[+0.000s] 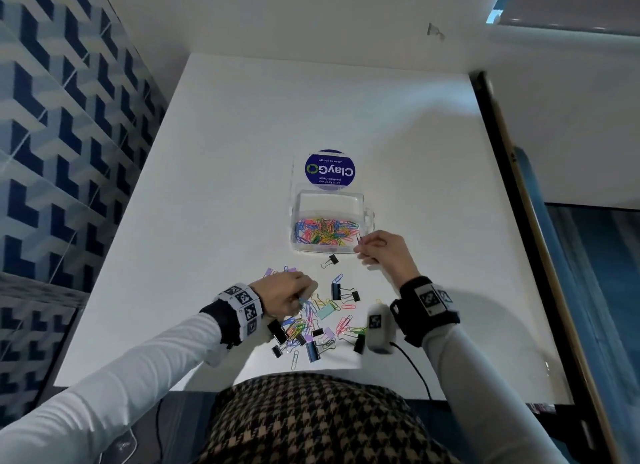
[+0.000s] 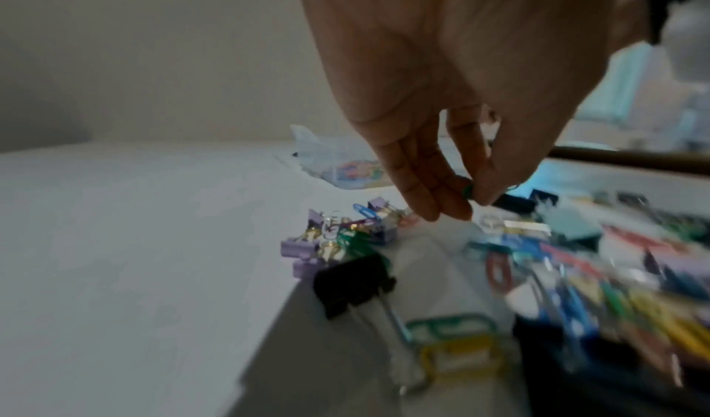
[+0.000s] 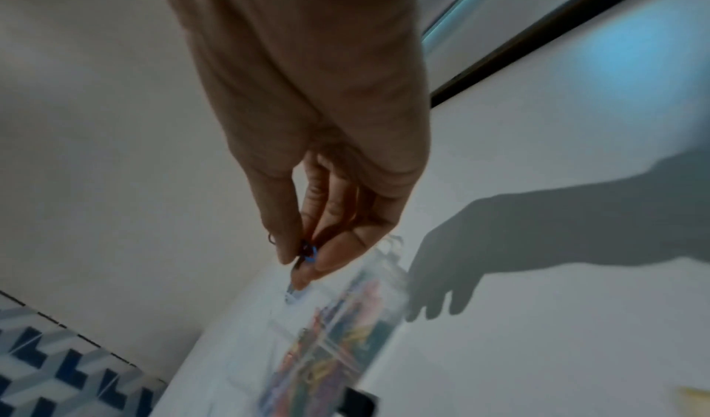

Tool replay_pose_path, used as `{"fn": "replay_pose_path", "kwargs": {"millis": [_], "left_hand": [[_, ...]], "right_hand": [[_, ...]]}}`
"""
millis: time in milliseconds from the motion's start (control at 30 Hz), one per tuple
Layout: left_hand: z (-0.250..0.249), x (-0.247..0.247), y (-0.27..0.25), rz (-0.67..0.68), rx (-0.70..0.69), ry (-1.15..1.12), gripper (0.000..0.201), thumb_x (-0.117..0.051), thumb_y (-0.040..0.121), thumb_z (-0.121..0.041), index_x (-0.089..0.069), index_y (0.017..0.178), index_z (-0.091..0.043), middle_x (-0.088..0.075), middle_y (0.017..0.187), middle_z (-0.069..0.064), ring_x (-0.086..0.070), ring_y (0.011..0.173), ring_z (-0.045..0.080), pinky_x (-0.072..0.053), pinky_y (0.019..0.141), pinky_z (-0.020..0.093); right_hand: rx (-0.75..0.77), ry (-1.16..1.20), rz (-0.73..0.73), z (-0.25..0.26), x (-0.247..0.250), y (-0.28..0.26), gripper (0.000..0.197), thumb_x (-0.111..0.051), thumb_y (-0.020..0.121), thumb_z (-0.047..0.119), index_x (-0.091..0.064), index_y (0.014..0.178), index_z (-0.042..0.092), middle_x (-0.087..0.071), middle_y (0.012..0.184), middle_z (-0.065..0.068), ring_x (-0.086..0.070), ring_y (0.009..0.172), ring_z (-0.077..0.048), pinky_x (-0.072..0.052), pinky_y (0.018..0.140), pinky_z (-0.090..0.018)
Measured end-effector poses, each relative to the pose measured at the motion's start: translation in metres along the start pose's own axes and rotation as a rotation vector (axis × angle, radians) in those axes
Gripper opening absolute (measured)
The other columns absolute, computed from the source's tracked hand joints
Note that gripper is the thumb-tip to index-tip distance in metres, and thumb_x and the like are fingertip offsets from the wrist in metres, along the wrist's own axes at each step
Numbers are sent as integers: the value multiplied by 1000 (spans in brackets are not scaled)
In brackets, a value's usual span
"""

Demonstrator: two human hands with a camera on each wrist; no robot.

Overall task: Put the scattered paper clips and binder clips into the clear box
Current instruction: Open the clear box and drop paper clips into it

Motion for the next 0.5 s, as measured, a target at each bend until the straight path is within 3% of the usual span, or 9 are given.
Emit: {"fn": "replay_pose_path", "kwargs": {"millis": [100, 200, 333, 367, 433, 500], "left_hand": [[7, 16, 1, -76, 76, -112, 15, -61, 77, -10, -47, 80, -12, -51, 80, 8, -45, 73, 18, -35, 68, 27], [12, 38, 3, -160, 161, -220, 13, -63, 79, -9, -52, 78, -15, -57, 82, 3, -51, 77, 16, -37, 67, 19], [14, 76, 23, -402, 265, -339, 6, -59, 83, -2, -61, 89, -3, -69, 94, 14, -62, 84, 20, -45, 81, 23], [16, 84, 31, -455, 301, -351, 8, -58, 83, -1, -62, 91, -1, -69, 97, 16, -62, 86, 22, -44, 81, 24], [20, 96, 48, -502, 347, -346, 15, -57, 83, 1, -63, 96, 1, -68, 103, 19, -63, 95, 29, -44, 83, 25], [19, 99, 61, -421, 340, -277, 27, -57, 83, -3, -60, 109, 0, -64, 115, 21, -58, 108, 33, -41, 93, 31]], "right_hand": [[-14, -7, -1, 19, -9, 16, 13, -71, 74, 9, -61, 72, 18, -71, 75, -12, -61, 66, -24, -46, 67, -36], [-1, -59, -30, 30, -21, 33, 18, -69, 76, 0, -61, 68, 15, -67, 70, -14, -61, 60, -21, -53, 62, -30], [51, -29, -35, 41, -36, 43, 22, -62, 80, -6, -62, 65, 10, -60, 64, -10, -57, 44, -8, -50, 50, -23], [82, -72, -42, 42, -39, 44, 19, -60, 81, -5, -64, 69, 9, -61, 66, -8, -57, 47, -8, -51, 55, -25], [184, -276, -78, 45, -42, 42, 14, -56, 84, -1, -68, 83, 6, -66, 79, -9, -62, 69, -18, -52, 74, -32], [288, -421, -90, 44, -42, 30, 19, -52, 85, 2, -68, 90, 11, -69, 91, -10, -63, 85, -26, -53, 82, -40]]}}
Point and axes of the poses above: each hand's wrist, its own y-axis towards the middle knuckle, its own x-axis out of the back of the hand, z = x × y, the point moved 3 cm from there along y, towards the middle knuckle
